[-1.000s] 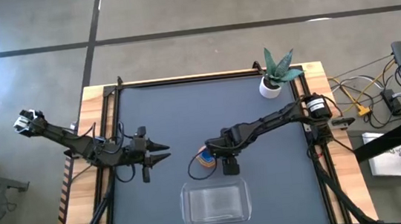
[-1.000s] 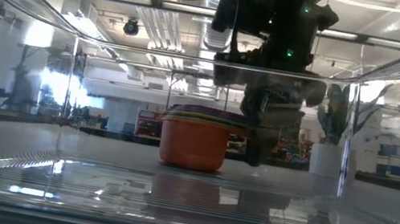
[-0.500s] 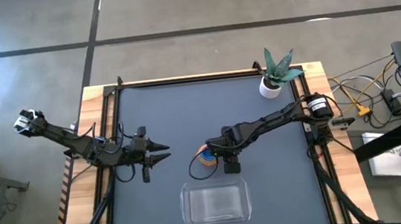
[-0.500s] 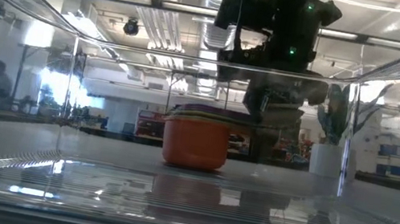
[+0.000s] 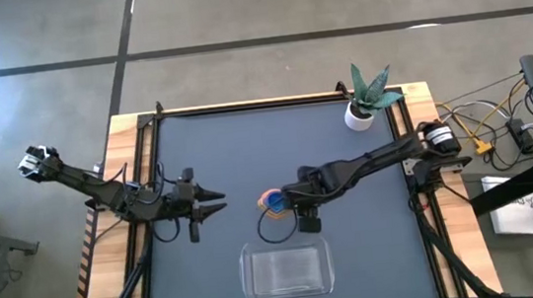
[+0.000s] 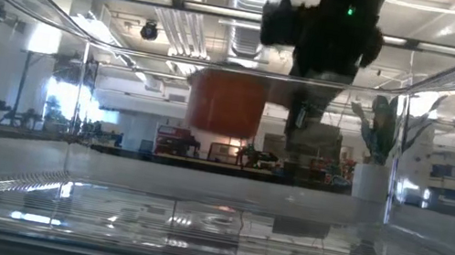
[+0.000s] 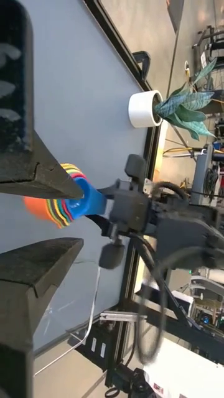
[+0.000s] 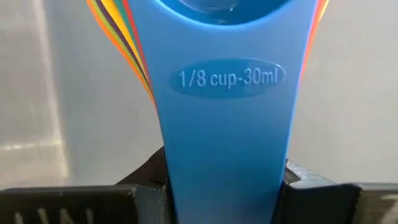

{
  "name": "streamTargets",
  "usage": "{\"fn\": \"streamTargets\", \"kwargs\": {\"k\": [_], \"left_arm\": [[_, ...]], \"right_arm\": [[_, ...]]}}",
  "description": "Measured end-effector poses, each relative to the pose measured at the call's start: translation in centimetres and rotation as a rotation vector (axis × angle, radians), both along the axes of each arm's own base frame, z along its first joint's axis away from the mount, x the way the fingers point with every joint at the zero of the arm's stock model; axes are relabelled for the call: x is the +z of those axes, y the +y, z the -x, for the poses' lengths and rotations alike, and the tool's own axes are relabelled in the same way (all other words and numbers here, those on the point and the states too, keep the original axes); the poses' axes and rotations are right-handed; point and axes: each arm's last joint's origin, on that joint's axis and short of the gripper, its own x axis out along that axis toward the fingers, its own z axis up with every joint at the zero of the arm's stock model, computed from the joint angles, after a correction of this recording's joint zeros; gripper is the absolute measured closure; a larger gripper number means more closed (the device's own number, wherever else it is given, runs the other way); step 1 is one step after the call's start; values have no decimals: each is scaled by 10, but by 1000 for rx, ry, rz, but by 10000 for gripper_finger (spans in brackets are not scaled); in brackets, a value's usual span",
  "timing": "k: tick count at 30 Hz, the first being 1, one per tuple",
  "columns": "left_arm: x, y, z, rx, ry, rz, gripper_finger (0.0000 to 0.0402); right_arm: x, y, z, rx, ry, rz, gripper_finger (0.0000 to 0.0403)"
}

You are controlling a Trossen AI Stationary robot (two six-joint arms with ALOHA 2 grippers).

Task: Nest measuring cups in basket
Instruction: Put the stacked measuring cups into the transparent bin

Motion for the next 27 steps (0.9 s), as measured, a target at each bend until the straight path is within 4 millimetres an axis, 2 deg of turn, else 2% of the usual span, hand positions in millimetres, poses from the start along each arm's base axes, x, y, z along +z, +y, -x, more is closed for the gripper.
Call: {"fn": "streamTargets", "kwargs": {"k": [8, 18, 23, 27], "left_arm": [[1, 1, 0, 25, -8, -11, 309], [2, 1, 0, 38, -17, -11, 309], [2, 1, 0, 42, -20, -4, 309], [2, 1, 0, 42, -24, -2, 309]], "right_arm": [[34, 27, 14, -14, -128, -63, 284], [79, 91, 16, 39, -276, -137, 284], [70, 120, 13, 37, -256, -141, 284], [54, 134, 10, 2, -213, -157, 284]]}}
